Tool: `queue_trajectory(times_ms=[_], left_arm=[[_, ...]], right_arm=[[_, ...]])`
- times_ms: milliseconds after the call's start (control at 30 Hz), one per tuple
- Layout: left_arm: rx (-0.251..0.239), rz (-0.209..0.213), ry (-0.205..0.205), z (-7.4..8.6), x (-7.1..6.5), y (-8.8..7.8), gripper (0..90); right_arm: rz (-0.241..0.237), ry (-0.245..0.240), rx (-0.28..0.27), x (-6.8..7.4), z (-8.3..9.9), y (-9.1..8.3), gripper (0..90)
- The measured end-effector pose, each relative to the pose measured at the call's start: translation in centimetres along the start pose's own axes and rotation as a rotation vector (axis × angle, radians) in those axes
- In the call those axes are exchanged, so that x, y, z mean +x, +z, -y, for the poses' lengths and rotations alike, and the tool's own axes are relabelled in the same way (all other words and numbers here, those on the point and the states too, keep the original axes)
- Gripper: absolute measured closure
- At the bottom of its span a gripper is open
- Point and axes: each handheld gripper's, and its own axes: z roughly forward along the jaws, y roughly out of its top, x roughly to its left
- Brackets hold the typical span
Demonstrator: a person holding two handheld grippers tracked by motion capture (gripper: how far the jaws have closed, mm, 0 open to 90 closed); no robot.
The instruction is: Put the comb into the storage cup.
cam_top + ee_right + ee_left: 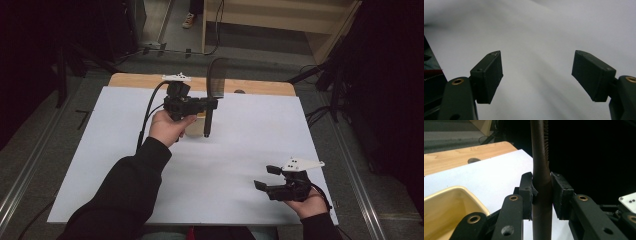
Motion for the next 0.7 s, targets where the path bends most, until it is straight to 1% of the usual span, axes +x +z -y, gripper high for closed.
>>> queue_trajectory(times_ms=[100,133,233,367,467,600,633,700], left_arm=[[-0.005,-0.001,0.001,-0.4,0.0,0.0,72.9],[-0.003,-0.002,0.006,-0.8,0.0,0.1,72.9],[-0.008,0.004,0.003,-1.3,0.4,0.1,73.0],[-0.004,-0.005,0.005,-1.7,0.8,0.2,73.0],[-0.015,-0.012,0.012,-2.3,1.2,0.3,73.0],[-0.017,-0.031,0.024,-2.8,1.5,0.3,72.9],[-0.017,-0.031,0.024,-2.8,1.5,0.3,72.9],[-0.022,-0.034,0.016,-3.1,1.9,0.4,72.9]], right_arm=[[0.001,0.000,-0.001,0.0,0.0,0.0,22.7],[-0.001,0.001,-0.002,0.0,0.0,0.0,22.7],[0.000,0.001,-0.005,0.0,0.0,0.0,22.7],[-0.005,0.003,-0.009,0.0,0.0,-0.1,22.7],[-0.007,0.006,-0.010,0.0,0.0,-0.1,22.6],[-0.007,0.009,-0.009,0.0,0.0,0.0,22.7],[-0.007,0.009,-0.009,0.0,0.0,0.0,22.7],[-0.007,0.011,-0.009,0.0,-0.1,0.0,22.7]])
